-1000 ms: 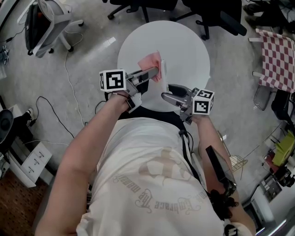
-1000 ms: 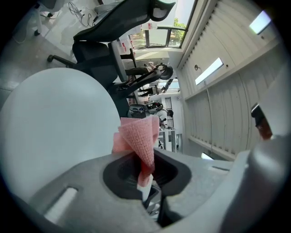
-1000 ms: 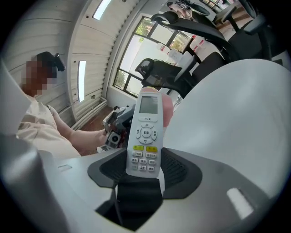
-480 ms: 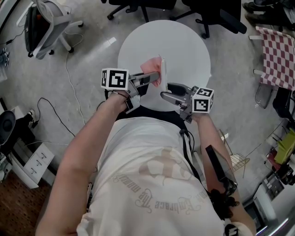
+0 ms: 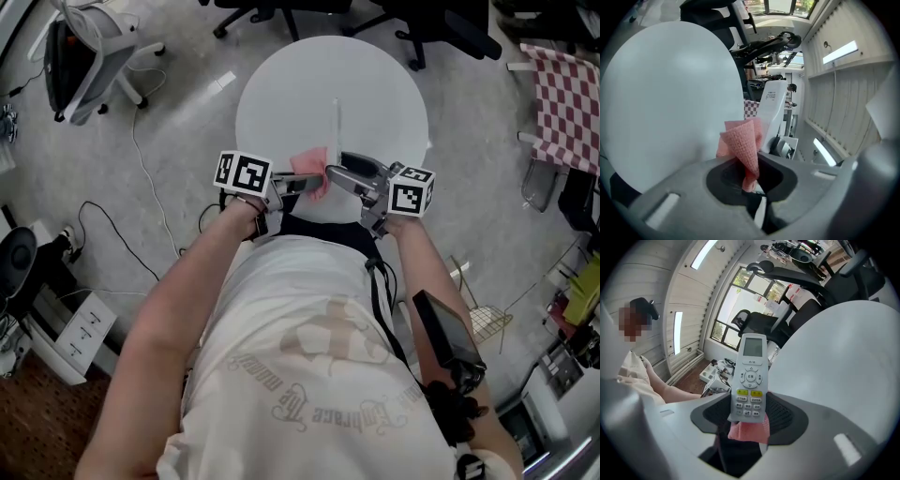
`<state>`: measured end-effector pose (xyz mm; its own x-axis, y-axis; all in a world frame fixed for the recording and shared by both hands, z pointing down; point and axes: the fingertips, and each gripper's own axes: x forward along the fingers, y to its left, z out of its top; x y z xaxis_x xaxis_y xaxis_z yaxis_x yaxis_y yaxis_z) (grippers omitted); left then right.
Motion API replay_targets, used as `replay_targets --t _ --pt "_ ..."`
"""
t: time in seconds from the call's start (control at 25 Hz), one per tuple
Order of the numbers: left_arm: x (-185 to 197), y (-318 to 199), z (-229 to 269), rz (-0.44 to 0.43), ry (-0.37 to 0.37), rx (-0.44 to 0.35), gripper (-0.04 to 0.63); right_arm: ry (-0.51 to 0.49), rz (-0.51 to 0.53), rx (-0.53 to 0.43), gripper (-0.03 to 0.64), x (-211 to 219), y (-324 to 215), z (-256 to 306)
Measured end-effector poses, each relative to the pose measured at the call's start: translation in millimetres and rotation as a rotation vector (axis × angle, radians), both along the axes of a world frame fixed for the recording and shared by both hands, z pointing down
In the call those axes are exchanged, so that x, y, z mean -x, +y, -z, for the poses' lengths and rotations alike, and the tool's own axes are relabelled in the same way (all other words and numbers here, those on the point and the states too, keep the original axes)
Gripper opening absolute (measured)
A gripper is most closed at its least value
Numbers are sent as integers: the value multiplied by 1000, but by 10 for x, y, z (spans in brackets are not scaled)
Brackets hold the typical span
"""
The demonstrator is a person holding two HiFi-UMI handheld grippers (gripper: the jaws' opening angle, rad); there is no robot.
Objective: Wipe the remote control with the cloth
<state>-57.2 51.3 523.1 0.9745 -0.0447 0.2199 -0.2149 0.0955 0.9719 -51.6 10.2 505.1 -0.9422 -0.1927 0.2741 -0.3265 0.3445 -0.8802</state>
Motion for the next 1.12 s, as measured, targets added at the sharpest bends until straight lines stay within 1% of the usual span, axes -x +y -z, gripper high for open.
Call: replay_targets --t 0.08,0.2,0.32,0.48,0.6,0.72,0.88,1.12 --pt "39 28 -82 6 -35 1 37 41 -34 11 241 -62 -62 -109" --pt "143 7 -175 29 -107 -21 36 157 -54 25 241 -178 -128 -348" --pt "236 -64 -232 41 -173 -55 37 305 -20 33 241 -293 -155 -617" --pt "335 -176 -278 65 -231 -81 37 501 68 15 241 -410 -166 -907" --pt "385 -229 -294 83 -247 -85 36 619 123 -8 241 -456 -195 -1044" --pt "423 -241 -302 91 -255 -87 36 714 162 -30 241 -481 -227 -1150" --pt "463 -262 -315 114 -267 -87 36 801 230 -79 241 -475 -263 -1231" --pt "484 -304 -344 131 -290 -98 36 915 365 -170 241 -526 -314 -1271"
